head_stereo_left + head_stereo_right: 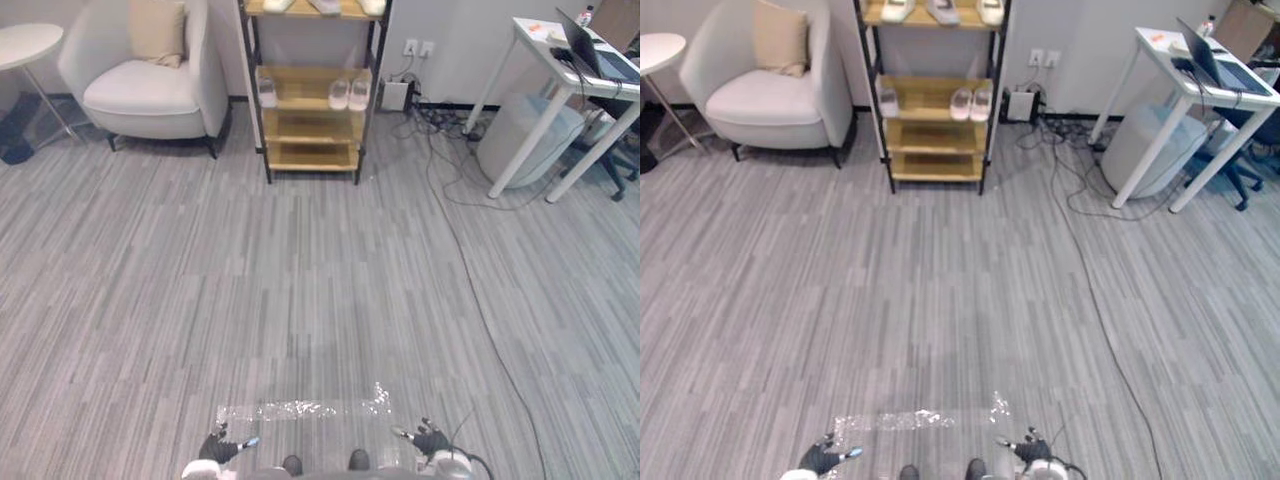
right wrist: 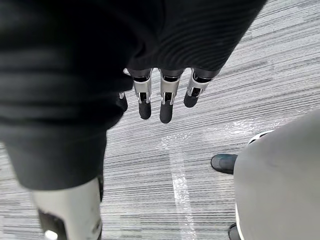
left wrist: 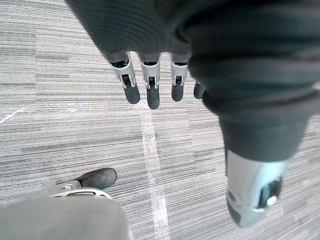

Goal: Organize the slippers on the shoe rack

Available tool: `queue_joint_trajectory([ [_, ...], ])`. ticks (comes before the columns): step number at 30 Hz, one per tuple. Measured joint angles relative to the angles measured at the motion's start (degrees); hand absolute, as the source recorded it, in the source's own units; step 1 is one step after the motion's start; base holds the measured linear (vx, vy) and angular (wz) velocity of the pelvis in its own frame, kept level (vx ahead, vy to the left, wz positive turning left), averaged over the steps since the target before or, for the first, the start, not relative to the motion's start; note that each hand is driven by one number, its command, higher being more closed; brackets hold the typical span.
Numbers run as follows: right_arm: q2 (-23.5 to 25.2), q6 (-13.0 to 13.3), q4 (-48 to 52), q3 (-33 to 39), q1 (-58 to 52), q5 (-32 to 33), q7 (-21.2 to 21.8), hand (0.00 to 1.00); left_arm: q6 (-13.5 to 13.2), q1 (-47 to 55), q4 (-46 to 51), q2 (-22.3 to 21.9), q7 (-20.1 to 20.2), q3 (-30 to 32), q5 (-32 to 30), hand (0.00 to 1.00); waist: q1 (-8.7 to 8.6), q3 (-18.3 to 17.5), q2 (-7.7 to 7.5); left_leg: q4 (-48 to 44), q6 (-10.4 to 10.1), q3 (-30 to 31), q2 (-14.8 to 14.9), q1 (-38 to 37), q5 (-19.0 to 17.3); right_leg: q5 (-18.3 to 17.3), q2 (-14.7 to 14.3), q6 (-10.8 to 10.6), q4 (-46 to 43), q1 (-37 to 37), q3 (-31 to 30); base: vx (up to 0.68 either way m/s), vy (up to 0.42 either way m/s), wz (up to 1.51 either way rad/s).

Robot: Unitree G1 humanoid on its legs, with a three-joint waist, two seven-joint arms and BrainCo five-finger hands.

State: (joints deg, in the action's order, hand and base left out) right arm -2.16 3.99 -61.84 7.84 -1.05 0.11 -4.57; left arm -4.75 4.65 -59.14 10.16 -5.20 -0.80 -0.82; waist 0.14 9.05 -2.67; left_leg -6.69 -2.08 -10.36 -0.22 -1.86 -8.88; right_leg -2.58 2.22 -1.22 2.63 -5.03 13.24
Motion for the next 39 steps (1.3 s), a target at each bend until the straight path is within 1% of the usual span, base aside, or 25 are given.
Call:
queue_joint_trajectory([
  [2, -0.16, 0.05, 0.05, -0.20, 0.31, 0.07, -0.08, 0.00, 0.01, -0.61, 0.19, 0.28, 0.05, 0.74, 0.44, 0.00, 0.27, 1.18, -0.09, -16.72, -2.36, -2.59, 2.69, 6.14, -3.16, -2.34, -0.21, 0.92, -1.44, -0.39, -1.07, -0.05, -0.055, -0.09],
  [4, -0.77, 0.03, 0.24, -0.44, 0.19, 0.50, -0.16, 0.00, -0.06, -0.40, 1.46, -0.32, -0.11, 1.88, 0.94, 0.00, 0.87, 2.21, 0.48, -32.04, -3.41, -5.74, 6.63, 11.92, -2.32, -3.78, -0.51, 1.64, -2.79, -2.17, -2.89, 0.01, -0.044, -0.39],
  [5, -0.85, 0.00, 0.32, -0.83, 0.14, 1.28, -0.40, 0.00, -0.03, -0.46, 1.26, -0.75, -0.37, 2.19, 0.99, 0.00, 1.08, 2.42, 1.10, -35.55, -1.76, -6.56, 7.91, 13.42, -4.70, -4.46, -0.42, 2.02, -3.11, -2.95, -3.84, 0.12, 0.025, -0.47],
  [8, -2.30, -0.04, 0.55, -1.16, 0.56, 2.61, -0.59, 0.00, -0.07, -0.82, 1.39, -0.99, -0.71, 2.11, 1.36, 0.00, 1.28, 2.76, 1.84, -28.54, -0.89, -6.37, 7.94, 17.93, -5.99, -5.48, 1.47, 1.60, -3.12, -3.04, -6.07, 0.19, 0.110, -0.36],
  [10, -2.94, -0.10, 0.47, -1.10, 0.65, 2.81, -0.92, 0.00, -0.07, -1.12, 1.40, -1.03, -0.88, 2.13, 2.75, 0.00, 1.42, 3.37, 1.78, -14.65, -2.31, -4.88, 5.40, 19.31, -0.93, -6.44, 3.93, 0.17, -3.11, -3.01, -6.96, 0.27, 0.199, -0.21],
  [12, -3.64, -0.11, 0.37, -1.26, 1.22, 2.80, -1.13, 0.00, -0.12, -1.28, 1.65, -2.31, -1.21, 2.15, 3.37, 0.00, 3.00, 4.04, 3.91, -0.66, -6.01, -1.05, 5.37, 19.85, 6.62, -7.84, 4.51, -1.82, -2.56, -3.21, -9.05, 0.37, 0.310, -0.47],
  [13, -3.64, -0.12, 0.17, -1.36, 1.76, 2.79, -1.20, 0.00, -0.14, -1.62, 1.60, -2.47, -1.22, 2.20, 3.56, 0.00, 3.59, 4.55, 4.02, -2.49, -5.30, -1.43, 5.25, 20.29, 10.30, -8.70, 4.91, -2.24, -2.22, -3.53, -10.45, 0.42, 0.320, -0.55],
  [14, -2.98, -0.14, -0.23, -1.37, 2.80, 2.76, -1.12, 0.00, -0.62, -1.48, 1.56, -2.11, -1.24, 2.54, 4.06, 0.00, 4.03, 4.68, 3.79, -5.78, -4.18, -1.40, 4.26, 21.47, 9.95, -9.75, 5.64, -3.03, -2.68, -4.23, -11.30, 0.46, 0.268, -0.20],
  [17, -0.91, -0.11, -0.18, -1.36, 3.59, 2.26, -1.01, 0.00, -1.16, -2.07, 1.21, -1.80, -1.24, 4.72, 4.93, 0.00, 3.59, 4.67, 1.44, -11.13, 2.79, -1.55, 1.13, 22.26, 5.27, -10.90, 7.51, -4.60, -11.44, -2.96, -11.91, 0.49, 0.193, 0.11],
  [18, -0.81, -0.11, -0.20, -1.28, 3.72, 2.22, -1.00, 0.00, -1.14, -2.03, 1.21, -1.83, -1.27, 4.90, 4.91, 0.00, 3.59, 4.61, 1.17, -12.00, 3.26, -1.72, 0.46, 21.44, 3.81, -10.73, 7.89, -4.99, -15.51, -1.83, -12.79, 0.55, 0.223, 0.08],
  [19, -0.65, -0.10, -0.21, -1.22, 3.72, 2.13, -0.98, 0.00, -1.10, -1.86, 1.19, -1.83, -1.28, 4.91, 4.89, 0.00, 3.97, 4.45, 0.87, -12.16, 3.26, -2.16, 0.14, 19.76, 2.18, -9.82, 8.30, -7.31, -21.70, 0.06, -14.61, 0.44, 0.187, -0.10],
  [20, -0.31, -0.09, -0.21, -1.26, 3.72, 2.09, -0.80, 0.00, -1.09, -1.31, 1.23, -1.67, -1.30, 4.93, 4.89, 0.00, 4.22, 4.07, 0.25, -11.20, 3.56, -3.05, -0.16, 17.37, 0.62, -8.30, 8.80, -13.46, -29.41, 2.94, -15.99, 0.42, 0.145, -0.27],
  [21, 0.07, -0.10, -0.15, -1.30, 3.67, 2.08, -0.50, 0.00, -1.03, -0.89, 1.23, -1.36, -1.29, 4.88, 4.88, 0.00, 4.18, 3.73, -0.31, -9.85, 3.66, -3.38, -0.70, 14.85, -0.46, -6.50, 8.91, -14.86, -37.40, 5.91, -17.32, 0.35, 0.087, -0.31],
  [23, 0.43, -0.17, 0.40, -1.26, 2.76, 2.05, -0.02, 0.00, -0.89, -0.57, 1.27, -0.59, -1.29, 3.87, 4.88, 0.00, 3.33, 3.03, -1.36, -5.11, 3.59, -3.51, -2.26, 7.31, -1.73, -4.44, 9.66, -14.28, -54.05, 11.91, -13.87, 0.46, 0.069, -0.19],
  [24, -0.05, -0.09, 0.72, -1.26, 2.64, 2.05, 0.04, 0.00, -0.85, -0.60, 1.23, -0.58, -1.29, 3.30, 4.88, 0.00, 3.04, 3.04, -1.07, -3.27, 3.60, -3.45, -2.41, 3.92, -2.03, -5.90, 10.56, -11.42, -58.44, 13.74, -9.29, 0.57, 0.054, -0.13],
  [25, -0.52, -0.10, 0.94, -1.23, 2.54, 2.01, 0.02, 0.00, -0.84, -0.79, 1.24, -0.68, -1.24, 2.79, 4.87, 0.00, 2.89, 3.05, -0.54, -2.18, 3.98, -3.37, -2.33, 0.81, -2.09, -8.77, 11.42, -6.72, -60.42, 15.38, -4.29, 0.61, 0.025, -0.01],
  [28, -1.59, -0.06, 2.42, -1.23, 2.42, 1.86, 0.19, 0.00, -0.87, -2.55, 1.25, -2.42, -1.09, 1.39, 4.97, 0.00, 1.52, 3.19, 1.55, -0.42, 4.06, -2.56, -0.02, -5.18, -3.27, -14.61, 10.14, -0.72, -51.26, 20.15, 7.02, 0.48, -0.047, 0.14],
  [29, -2.02, -0.01, 2.63, -1.21, 2.52, 1.83, 0.25, 0.00, -0.88, -3.19, 1.28, -3.31, -1.00, 1.03, 4.97, 0.00, 1.29, 3.37, 2.32, -0.38, 4.06, -2.35, 1.19, -6.00, -3.27, -14.97, 8.88, -0.15, -47.13, 21.55, 8.61, 0.60, -0.139, 0.15],
  [31, -2.54, 0.18, 4.58, -1.21, 3.11, 1.79, 0.27, 0.00, -1.04, -4.29, 1.30, -5.01, -0.69, 0.01, 4.91, 0.00, -0.33, 4.21, 3.93, -0.25, 3.94, -0.74, 4.49, -9.06, -3.30, -10.10, 4.11, 0.15, -29.61, 24.85, 7.83, 0.57, -0.173, 0.30],
  [32, -2.35, 0.17, 4.67, -1.23, 2.88, 1.77, 0.27, 0.00, -1.06, -4.29, 1.23, -5.64, -0.67, -0.53, 4.86, 0.00, -0.76, 3.86, 3.29, -0.23, 3.02, -0.48, 4.94, -10.83, -3.66, -3.51, 2.50, -0.59, -18.21, 24.84, 5.00, 0.57, -0.238, 0.39],
  [34, -2.16, 0.13, 4.54, -1.21, 1.21, 1.76, 0.28, 0.00, -1.09, -3.33, 1.16, -6.38, -0.66, -0.41, 4.82, 0.00, -0.81, 2.56, 0.88, -0.43, -2.96, 1.03, 4.08, -14.76, -6.76, 7.09, 3.00, -0.85, -6.91, 23.86, -0.60, 0.62, -0.294, 0.45],
  [35, -2.63, 0.09, 4.32, -0.52, 1.62, 2.06, 0.37, 0.00, -1.05, -4.04, 0.04, -7.36, -0.68, 0.15, 4.63, 0.00, -0.89, 2.37, 1.92, -0.95, -5.23, 2.30, 5.68, -17.31, -8.84, 13.78, 2.26, 3.55, -12.27, 24.55, -0.48, 0.61, -0.306, 0.41],
  [36, -3.54, -0.03, 3.56, -0.72, 2.63, 1.94, 0.34, 0.00, -1.19, -4.17, -0.04, -7.81, -0.53, 0.48, 4.32, 0.00, -0.89, 1.57, 4.50, -3.79, -5.29, 3.22, 8.67, -16.04, -8.78, 10.27, 0.50, 4.24, -14.98, 24.75, 1.01, 0.58, -0.305, 0.38],
  [38, -3.94, -0.04, 3.28, 0.57, 2.58, 2.07, 0.62, 0.00, -1.07, -4.79, -0.25, -8.90, -0.55, 1.82, 4.28, 0.00, -1.03, 1.70, 6.87, -16.50, -6.55, 5.27, 12.35, -11.10, -6.81, 6.15, -1.46, 4.92, -16.04, 22.35, 3.51, 0.50, -0.290, 0.36],
  [39, -4.04, -0.06, 2.98, 1.12, 2.55, 2.11, 0.50, 0.00, -0.99, -4.97, -1.14, -9.47, -0.53, 2.93, 4.26, 0.00, -1.02, 2.10, 7.61, -26.94, -7.10, 6.17, 14.06, -7.48, -2.07, 3.89, -2.46, 4.57, -15.14, 19.04, 4.06, 0.50, -0.277, 0.30],
])
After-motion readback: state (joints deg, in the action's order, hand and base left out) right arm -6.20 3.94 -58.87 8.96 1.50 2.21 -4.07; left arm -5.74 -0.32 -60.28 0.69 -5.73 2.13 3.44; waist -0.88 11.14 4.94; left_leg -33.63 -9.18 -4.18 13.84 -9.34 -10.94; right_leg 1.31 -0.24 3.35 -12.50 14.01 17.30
